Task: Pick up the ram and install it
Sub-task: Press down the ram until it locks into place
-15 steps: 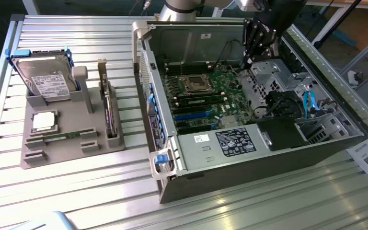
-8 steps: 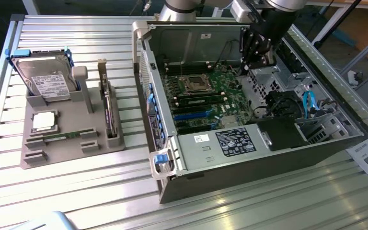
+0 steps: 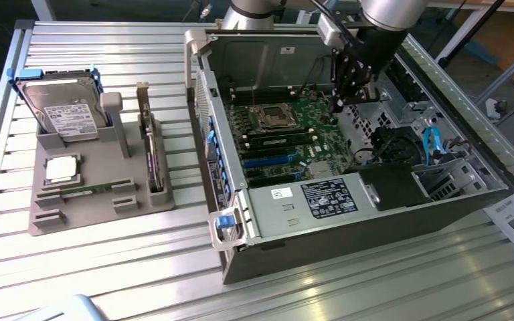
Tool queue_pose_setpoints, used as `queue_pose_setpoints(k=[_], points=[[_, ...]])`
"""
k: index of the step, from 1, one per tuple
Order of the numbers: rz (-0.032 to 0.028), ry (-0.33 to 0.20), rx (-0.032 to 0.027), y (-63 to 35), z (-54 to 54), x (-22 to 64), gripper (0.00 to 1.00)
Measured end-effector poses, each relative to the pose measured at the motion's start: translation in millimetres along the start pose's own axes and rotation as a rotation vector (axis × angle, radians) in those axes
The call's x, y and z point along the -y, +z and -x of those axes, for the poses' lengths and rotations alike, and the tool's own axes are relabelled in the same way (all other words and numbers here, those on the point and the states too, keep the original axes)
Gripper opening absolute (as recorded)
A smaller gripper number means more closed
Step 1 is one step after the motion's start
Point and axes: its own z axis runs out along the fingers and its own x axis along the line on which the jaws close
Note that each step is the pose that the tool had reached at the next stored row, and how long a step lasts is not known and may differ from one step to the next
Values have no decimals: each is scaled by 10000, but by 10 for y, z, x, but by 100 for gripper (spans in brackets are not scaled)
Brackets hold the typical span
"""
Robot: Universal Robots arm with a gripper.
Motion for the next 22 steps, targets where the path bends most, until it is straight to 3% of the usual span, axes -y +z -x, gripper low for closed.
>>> queue_pose_setpoints(k=[11,17,19,21,22], points=[[-160,-4,3,246,-4,-6,10],[-173,-4,3,273,-5,-7,10],[-119,-1,5,274,-4,6,10],[20,0,0,273,-3,40,10],[21,1,0,273,-4,40,10]])
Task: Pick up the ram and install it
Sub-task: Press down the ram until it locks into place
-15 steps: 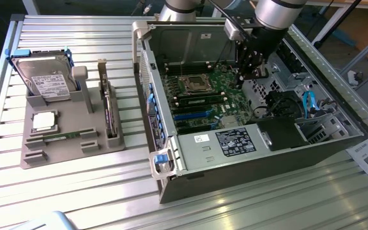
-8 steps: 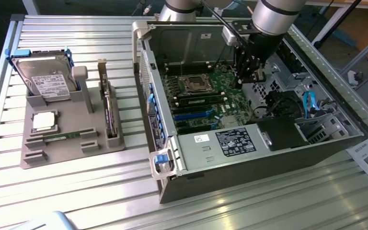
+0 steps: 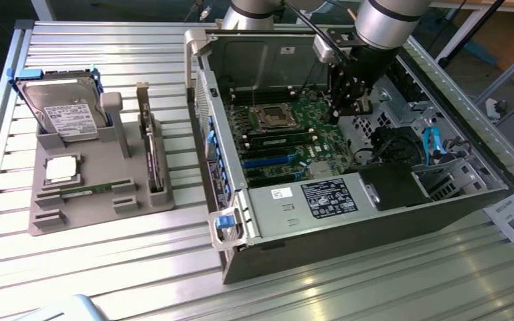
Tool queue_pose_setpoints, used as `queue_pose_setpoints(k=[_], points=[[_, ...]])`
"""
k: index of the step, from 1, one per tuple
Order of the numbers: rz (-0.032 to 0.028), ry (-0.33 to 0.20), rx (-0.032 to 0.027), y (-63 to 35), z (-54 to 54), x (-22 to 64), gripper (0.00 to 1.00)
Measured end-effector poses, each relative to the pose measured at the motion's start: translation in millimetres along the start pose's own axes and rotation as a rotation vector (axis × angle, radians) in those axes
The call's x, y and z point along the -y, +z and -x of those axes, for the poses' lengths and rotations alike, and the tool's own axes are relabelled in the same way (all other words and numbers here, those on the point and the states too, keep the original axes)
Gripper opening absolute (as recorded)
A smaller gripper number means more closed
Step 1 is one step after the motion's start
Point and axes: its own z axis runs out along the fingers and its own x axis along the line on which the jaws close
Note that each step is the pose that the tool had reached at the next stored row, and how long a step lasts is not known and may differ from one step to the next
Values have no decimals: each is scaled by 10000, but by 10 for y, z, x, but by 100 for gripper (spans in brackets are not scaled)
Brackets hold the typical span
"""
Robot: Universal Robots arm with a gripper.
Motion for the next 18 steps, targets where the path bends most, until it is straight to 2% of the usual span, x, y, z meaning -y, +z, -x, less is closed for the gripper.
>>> queue_pose_setpoints(k=[3,6,8,13,18], points=[[0,-1,1,0,0,0,10],[-2,-1,2,11,-2,-100,10],[-1,-1,-1,12,-3,-134,10],[-1,-1,1,23,-1,-134,10],[-1,-1,0,142,-4,-141,10]])
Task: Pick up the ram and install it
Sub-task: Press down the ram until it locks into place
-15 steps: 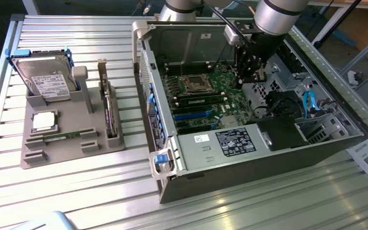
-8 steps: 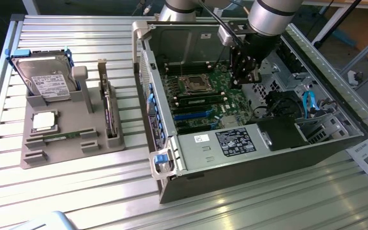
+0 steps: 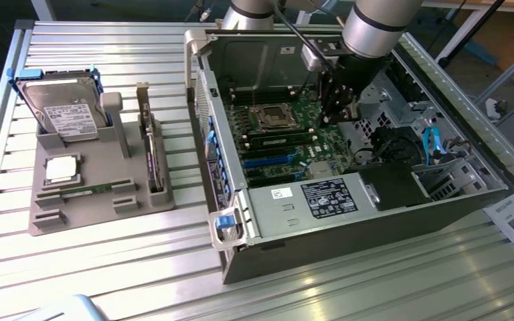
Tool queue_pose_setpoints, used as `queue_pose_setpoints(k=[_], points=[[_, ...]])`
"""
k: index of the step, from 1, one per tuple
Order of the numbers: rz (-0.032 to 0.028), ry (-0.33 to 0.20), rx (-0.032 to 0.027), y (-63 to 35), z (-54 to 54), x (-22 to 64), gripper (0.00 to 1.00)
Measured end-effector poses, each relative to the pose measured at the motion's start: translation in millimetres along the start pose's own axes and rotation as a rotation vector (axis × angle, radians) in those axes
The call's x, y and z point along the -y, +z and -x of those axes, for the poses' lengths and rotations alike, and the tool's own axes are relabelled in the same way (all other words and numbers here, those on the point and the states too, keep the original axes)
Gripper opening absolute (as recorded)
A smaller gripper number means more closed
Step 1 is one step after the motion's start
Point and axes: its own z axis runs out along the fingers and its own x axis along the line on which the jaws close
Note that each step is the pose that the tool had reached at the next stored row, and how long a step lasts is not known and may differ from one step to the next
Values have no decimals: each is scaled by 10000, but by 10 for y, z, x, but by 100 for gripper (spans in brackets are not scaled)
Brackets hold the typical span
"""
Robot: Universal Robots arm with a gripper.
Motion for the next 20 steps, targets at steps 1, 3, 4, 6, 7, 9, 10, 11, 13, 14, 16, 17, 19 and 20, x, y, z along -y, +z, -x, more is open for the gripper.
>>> queue_pose_setpoints(k=[1,3,4,6,7,9,10,11,13,14,16,17,19,20], points=[[0,1,0,24,0,-3,10],[0,0,1,68,-1,-8,10],[0,-1,0,67,-1,-7,10],[0,0,-1,67,-1,-8,10],[1,0,-2,67,-1,-8,10],[0,1,1,75,7,-8,10],[0,2,0,78,16,-9,10],[0,3,-1,87,37,-9,10],[0,6,0,97,60,-9,10],[0,6,0,101,68,-9,10],[0,7,0,108,81,-9,10],[0,8,0,111,86,-10,10],[-1,7,1,114,89,-10,10],[0,7,1,114,89,-10,10]])
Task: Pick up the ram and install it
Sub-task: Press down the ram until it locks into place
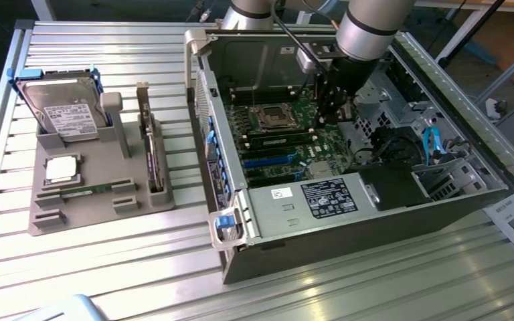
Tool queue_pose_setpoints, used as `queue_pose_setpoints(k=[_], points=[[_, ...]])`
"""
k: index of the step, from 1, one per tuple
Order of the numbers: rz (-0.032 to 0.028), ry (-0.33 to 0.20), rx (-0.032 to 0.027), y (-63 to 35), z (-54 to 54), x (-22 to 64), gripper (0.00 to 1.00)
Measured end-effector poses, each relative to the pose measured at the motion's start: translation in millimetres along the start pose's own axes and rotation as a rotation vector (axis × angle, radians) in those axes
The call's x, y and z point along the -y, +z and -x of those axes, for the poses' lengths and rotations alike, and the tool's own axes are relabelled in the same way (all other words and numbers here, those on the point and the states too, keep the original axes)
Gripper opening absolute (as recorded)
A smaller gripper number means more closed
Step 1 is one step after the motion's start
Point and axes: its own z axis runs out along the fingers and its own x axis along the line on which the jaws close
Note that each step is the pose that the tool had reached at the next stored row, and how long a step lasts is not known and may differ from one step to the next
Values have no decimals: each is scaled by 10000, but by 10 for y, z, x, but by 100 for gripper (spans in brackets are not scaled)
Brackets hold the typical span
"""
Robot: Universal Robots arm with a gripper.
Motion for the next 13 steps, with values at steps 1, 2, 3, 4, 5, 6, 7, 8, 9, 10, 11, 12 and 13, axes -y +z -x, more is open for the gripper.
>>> queue_pose_setpoints(k=[1,2,3,4,5,6,7,8,9,10,11,12,13], points=[[0,1,-1,0,0,0,10],[0,1,-1,6,1,0,10],[0,0,-1,18,0,0,10],[1,0,-1,34,0,-1,10],[1,0,-2,50,0,-1,10],[1,0,-2,76,-1,-1,10],[0,0,-1,90,-1,-1,10],[0,1,-1,108,-1,-2,10],[1,1,-2,114,-1,-2,10],[1,1,-2,114,-1,-2,10],[0,1,-2,115,-1,-2,10],[1,1,-3,115,-1,-2,10],[0,2,0,120,1,-7,10]])
